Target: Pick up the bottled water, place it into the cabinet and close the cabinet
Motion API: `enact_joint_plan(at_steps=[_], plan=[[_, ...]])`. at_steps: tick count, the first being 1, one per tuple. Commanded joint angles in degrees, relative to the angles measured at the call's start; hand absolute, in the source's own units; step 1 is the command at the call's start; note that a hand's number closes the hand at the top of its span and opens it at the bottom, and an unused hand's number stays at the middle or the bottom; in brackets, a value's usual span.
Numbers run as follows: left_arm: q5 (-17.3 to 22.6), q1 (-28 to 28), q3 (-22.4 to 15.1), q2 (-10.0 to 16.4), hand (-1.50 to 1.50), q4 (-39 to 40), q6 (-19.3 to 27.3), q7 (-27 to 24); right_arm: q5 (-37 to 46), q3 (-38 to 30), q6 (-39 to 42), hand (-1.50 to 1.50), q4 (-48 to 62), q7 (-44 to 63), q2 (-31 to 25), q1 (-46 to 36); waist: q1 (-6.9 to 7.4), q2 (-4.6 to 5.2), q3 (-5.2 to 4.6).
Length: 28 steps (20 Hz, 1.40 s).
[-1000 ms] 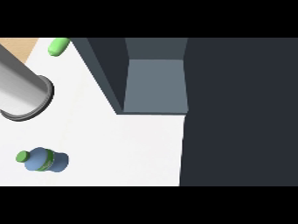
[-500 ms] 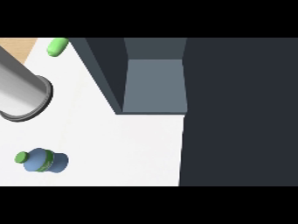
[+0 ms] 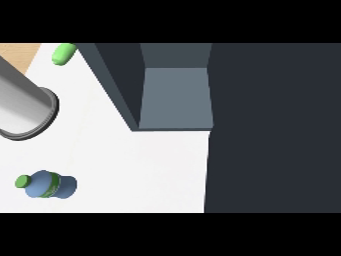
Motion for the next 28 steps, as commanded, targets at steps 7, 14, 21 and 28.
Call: enact_joint_plan(at_steps=[7,14,21,28], plan=[[-13.2,-7.5,0.6,-2.8,-1.5,15.9,0.9,-9.0,1.7,3.8,4.1,-1.5,-6.7,-5.9,0.2,12.4,-0.76,0.03,-0.03],[-16.2,-13.8,0.8,-1.5,-1.5,30.9,-0.1,-15.0,-2.5,-0.4,6.3,-1.5,-9.0,-8.4,-1.7,15.8,-1.07,0.04,-0.04],[-20.5,-17.0,2.1,-2.0,-1.5,43.1,2.0,-23.3,-1.5,1.3,6.1,-1.5,-11.5,-8.3,-1.1,20.2,-0.87,0.06,-0.07],[-25.4,-25.0,3.9,1.1,-1.5,62.9,4.6,-36.2,0.4,2.7,7.3,-1.5,-11.9,-10.4,-1.9,22.1,-1.02,0.19,-0.13]])
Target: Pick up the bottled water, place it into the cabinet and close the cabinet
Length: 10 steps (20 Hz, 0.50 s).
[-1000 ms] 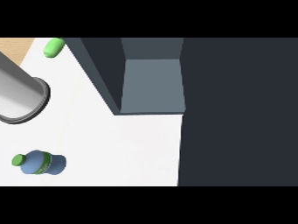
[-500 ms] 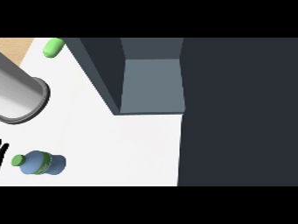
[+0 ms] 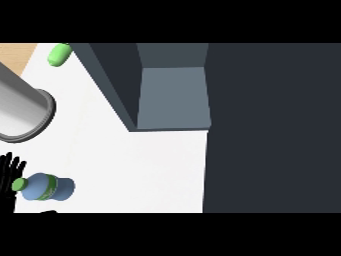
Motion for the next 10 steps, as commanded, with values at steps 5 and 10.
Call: enact_joint_plan(at_steps=[5,10], plan=[[-1.3,-5.4,0.1,3.6,-1.5,18.4,-4.9,-10.1,-0.9,0.5,1.4,-1.5,-11.3,1.0,-1.8,8.0,-0.35,-0.08,-0.02],[-3.6,-7.8,-2.7,2.9,-1.5,28.0,-8.1,-16.8,-0.9,0.3,0.4,-1.5,-8.8,1.7,-1.5,4.7,0.23,0.12,-0.03]])
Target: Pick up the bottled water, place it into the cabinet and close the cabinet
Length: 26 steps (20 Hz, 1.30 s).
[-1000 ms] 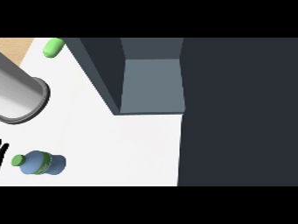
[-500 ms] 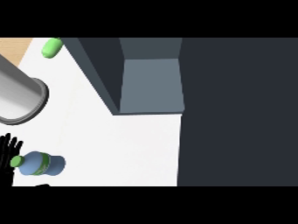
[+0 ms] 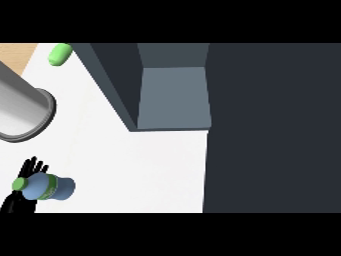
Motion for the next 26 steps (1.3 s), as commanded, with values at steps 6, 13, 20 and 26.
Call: enact_joint_plan(at_steps=[6,13,20,26], plan=[[0.2,-8.7,0.2,-0.4,-1.5,14.6,1.0,-7.6,-3.2,-0.1,0.7,-1.5,-10.7,1.7,-0.9,6.6,-0.36,0.01,-0.04],[3.4,-9.6,1.2,3.0,1.5,21.8,-6.7,-11.1,-3.6,-2.6,0.8,-1.5,-6.8,-1.2,-0.5,4.2,0.18,0.12,-0.03],[4.1,-12.9,-0.3,0.9,1.5,23.2,-5.5,-11.5,-1.6,-1.2,2.0,-1.5,-4.8,-3.3,0.0,6.4,-0.34,0.03,-0.03],[2.4,-16.2,-4.7,-9.3,1.5,19.0,4.7,-11.9,0.5,0.6,1.4,-1.5,-4.3,-1.8,0.3,3.9,-0.09,0.02,0.02]])
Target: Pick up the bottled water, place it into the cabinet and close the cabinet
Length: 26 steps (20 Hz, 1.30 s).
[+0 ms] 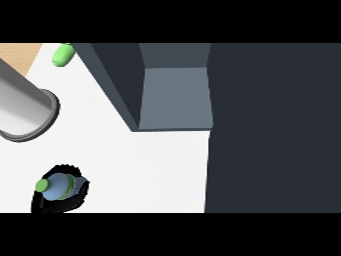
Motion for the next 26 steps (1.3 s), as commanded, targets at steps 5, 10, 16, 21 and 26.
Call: enact_joint_plan(at_steps=[5,10,16,21,26], plan=[[3.7,-4.3,-11.1,-7.6,1.5,2.7,5.0,-6.6,-2.4,-0.4,0.7,-1.5,-2.7,1.1,-0.6,0.8,-0.75,0.06,-0.83],[11.3,-8.9,-17.1,-7.8,1.5,1.4,6.3,-0.7,-2.4,2.3,-1.1,-1.5,-5.2,4.8,0.5,0.0,-0.35,0.15,-0.82],[21.8,-8.7,-30.0,-7.9,1.5,-9.6,15.6,7.2,-5.5,-0.6,-1.1,-1.5,-5.3,5.6,-0.2,-1.6,0.33,0.0,-0.74],[23.6,-9.6,-38.1,-7.9,1.5,-20.6,27.6,14.1,-1.5,2.4,-2.2,-1.5,-4.8,6.2,1.5,-2.2,0.36,0.02,-0.74],[23.6,-15.5,-44.3,-7.9,1.5,-22.8,39.3,15.9,-5.0,-2.0,-0.4,-1.5,-2.0,3.9,0.4,-3.6,-0.4,0.1,-0.74]])
